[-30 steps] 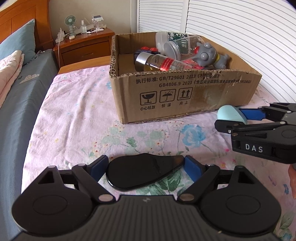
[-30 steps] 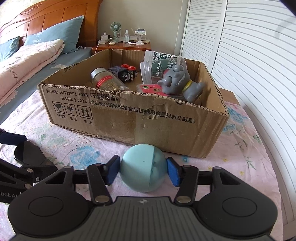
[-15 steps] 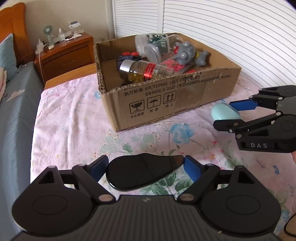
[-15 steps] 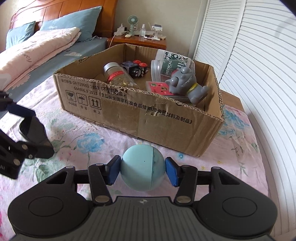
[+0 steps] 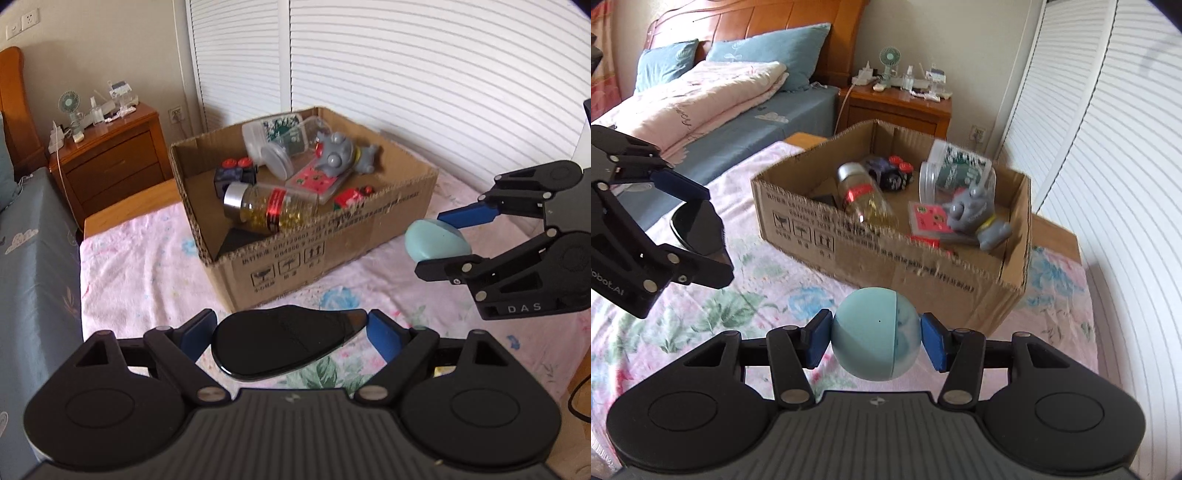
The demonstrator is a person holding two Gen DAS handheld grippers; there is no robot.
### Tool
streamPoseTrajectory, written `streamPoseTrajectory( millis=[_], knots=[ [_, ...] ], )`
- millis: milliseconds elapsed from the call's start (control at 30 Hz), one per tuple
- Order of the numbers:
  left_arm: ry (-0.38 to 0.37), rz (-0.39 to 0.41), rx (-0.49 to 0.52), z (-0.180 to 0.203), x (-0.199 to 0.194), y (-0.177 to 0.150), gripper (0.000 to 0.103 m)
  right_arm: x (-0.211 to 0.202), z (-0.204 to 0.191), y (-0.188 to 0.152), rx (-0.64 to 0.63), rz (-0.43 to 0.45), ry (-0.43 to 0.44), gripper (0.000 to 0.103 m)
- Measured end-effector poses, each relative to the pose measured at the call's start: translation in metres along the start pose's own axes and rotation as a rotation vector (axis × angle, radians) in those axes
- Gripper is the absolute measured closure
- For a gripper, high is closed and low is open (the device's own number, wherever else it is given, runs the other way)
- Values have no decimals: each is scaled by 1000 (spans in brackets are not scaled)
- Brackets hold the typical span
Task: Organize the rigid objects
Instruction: 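Carry the teal case into the box and open the right gripper while the left carries the black case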
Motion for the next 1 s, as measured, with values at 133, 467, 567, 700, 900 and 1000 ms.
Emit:
streamPoseTrajectory(
  millis=[133,467,567,700,900,1000],
  knots=[
    [-8,32,9,-3,-6,16,16,-9,5,22,-3,40,6,46],
    [40,73,-15,-22,7,45,16,32,34,73,24,57,5,45],
    [54,69,-21,-27,13,50,16,55,41,82,43,51,-1,45],
    [64,65,-22,-29,18,54,16,74,50,88,103,57,3,17],
    [69,68,-21,-32,22,62,16,62,54,79,171,59,8,0],
    [69,71,-23,-33,25,69,16,52,53,71,186,41,-18,0]
  ],
)
Point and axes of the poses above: each gripper's, at about its wrist camera, not at the fingertips, and x roughly the way its jaws point, z to its right, y to its top, the point moved 3 cm from there along x, roughly the way its jaws point, and after that the axes turned 5 degrees about z, right-handed, at the moved point
